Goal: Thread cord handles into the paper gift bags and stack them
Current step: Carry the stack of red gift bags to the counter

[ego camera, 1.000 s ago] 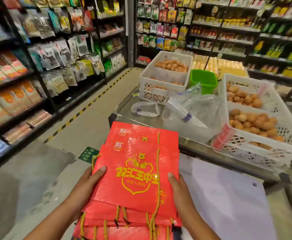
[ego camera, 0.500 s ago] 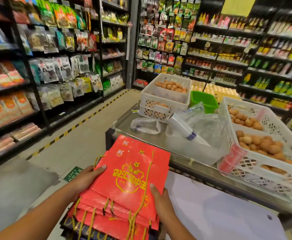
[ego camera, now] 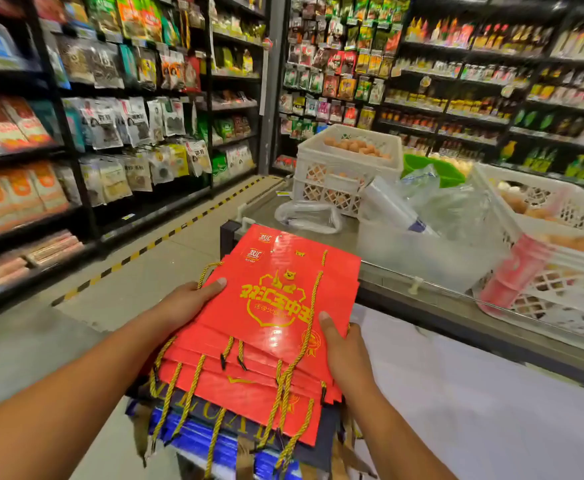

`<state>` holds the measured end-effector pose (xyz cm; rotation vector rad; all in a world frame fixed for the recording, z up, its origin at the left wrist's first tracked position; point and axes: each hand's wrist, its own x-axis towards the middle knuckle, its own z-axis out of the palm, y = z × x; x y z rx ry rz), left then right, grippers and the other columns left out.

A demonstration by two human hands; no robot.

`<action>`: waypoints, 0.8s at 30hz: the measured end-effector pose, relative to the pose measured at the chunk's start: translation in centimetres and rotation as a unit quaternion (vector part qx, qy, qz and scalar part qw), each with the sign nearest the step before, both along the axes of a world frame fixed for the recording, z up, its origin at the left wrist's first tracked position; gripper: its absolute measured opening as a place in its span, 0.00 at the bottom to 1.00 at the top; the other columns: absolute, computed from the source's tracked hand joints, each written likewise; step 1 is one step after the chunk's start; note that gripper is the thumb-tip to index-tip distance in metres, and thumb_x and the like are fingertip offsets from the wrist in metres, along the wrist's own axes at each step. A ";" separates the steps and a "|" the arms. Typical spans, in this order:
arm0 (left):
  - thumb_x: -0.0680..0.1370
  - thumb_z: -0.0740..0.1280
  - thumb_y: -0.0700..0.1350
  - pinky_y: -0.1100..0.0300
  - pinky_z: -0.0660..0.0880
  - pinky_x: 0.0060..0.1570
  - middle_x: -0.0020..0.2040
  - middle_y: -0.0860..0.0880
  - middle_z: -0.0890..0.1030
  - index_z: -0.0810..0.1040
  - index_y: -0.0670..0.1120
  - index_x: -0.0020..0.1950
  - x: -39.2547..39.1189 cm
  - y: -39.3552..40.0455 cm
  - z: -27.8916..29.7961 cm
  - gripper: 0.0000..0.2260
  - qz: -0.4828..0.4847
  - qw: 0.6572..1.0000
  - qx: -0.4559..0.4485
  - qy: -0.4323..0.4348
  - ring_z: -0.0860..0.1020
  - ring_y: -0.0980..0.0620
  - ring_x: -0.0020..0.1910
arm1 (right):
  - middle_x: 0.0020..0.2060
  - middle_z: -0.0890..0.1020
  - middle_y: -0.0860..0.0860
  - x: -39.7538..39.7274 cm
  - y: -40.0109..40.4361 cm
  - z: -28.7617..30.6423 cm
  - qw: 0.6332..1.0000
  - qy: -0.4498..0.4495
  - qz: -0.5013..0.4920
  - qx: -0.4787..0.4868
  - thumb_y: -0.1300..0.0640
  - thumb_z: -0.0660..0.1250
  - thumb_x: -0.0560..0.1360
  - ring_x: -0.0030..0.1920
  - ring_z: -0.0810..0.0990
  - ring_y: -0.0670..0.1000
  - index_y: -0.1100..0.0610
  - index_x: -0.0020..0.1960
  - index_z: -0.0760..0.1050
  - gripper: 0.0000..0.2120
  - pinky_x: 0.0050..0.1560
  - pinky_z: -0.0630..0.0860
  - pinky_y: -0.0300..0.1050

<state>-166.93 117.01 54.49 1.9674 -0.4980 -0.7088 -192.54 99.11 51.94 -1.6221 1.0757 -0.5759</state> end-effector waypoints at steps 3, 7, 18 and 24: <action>0.70 0.67 0.77 0.53 0.81 0.47 0.49 0.46 0.87 0.82 0.48 0.56 0.2 -0.3 -0.4 0.34 0.005 1.000 0.004 -0.028 0.87 0.46 0.45 | 0.50 0.83 0.46 -0.2 -0.3 -0.4 0.999 0.006 -0.005 -0.031 0.26 0.63 0.74 0.48 0.84 0.51 0.48 0.60 0.72 0.28 0.52 0.80 0.51; 0.74 0.64 0.74 0.56 0.79 0.43 0.47 0.46 0.87 0.85 0.47 0.53 -1.1 1.1 -0.4 0.31 0.003 0.999 0.007 -0.035 0.86 0.46 0.44 | 0.51 0.82 0.49 -0.9 0.9 0.0 0.999 0.009 -0.007 -0.043 0.28 0.62 0.76 0.47 0.82 0.52 0.51 0.61 0.73 0.28 0.43 0.74 0.46; 0.72 0.68 0.73 0.49 0.83 0.53 0.45 0.45 0.88 0.87 0.45 0.50 -2.1 1.9 -0.1 0.31 0.017 0.999 -0.023 -0.035 0.87 0.44 0.43 | 0.50 0.85 0.48 -1.6 2.3 0.3 0.999 -0.003 -0.007 -0.036 0.20 0.61 0.69 0.47 0.86 0.51 0.47 0.60 0.75 0.35 0.51 0.82 0.51; 0.62 0.69 0.80 0.47 0.83 0.53 0.45 0.47 0.88 0.84 0.47 0.53 -1.4 1.6 -1.0 0.40 0.027 0.999 -0.030 -0.030 0.88 0.46 0.43 | 0.48 0.84 0.46 -1.7 1.8 0.0 0.999 -0.021 -0.010 -0.039 0.28 0.63 0.75 0.46 0.84 0.49 0.47 0.54 0.73 0.23 0.45 0.80 0.47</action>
